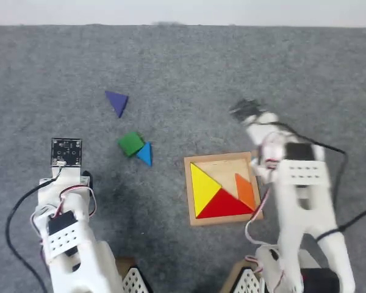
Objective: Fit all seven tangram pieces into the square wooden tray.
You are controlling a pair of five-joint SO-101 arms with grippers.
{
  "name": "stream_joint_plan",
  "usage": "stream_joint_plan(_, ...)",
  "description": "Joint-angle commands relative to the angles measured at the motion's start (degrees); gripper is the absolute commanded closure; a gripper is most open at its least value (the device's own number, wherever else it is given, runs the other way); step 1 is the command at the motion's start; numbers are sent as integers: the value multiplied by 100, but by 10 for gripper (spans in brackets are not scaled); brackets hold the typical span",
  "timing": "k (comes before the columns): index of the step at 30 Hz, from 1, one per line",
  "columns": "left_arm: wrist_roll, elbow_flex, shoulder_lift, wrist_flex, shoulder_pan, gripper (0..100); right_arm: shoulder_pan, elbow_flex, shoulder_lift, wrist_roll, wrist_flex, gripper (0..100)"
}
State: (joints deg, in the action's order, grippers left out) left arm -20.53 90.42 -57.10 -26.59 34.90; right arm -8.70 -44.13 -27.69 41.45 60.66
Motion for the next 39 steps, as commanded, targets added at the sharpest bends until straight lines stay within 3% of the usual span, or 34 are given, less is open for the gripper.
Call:
stream_joint_plan(1, -26, -48, -26, 18, -26, 790, -1068, 26, -207, 62, 31, 909)
stream_joint_plan(6, -26, -48, -26, 18, -18, 790, -1771, -308, -207, 1758, -119, 909)
stream_joint_plan(22, -26, -40, -26, 18, -18, 790, -1763, -378, 84, 8044, 4, 905)
stream_joint_plan(34, -26, -40, -26, 18, -35, 790, -1763, 202, 1376, 9442, 92, 894)
stream_joint_plan(39, -26, -40, -26, 18, -35, 790, -1763, 501, 1341, 9002, 84, 809)
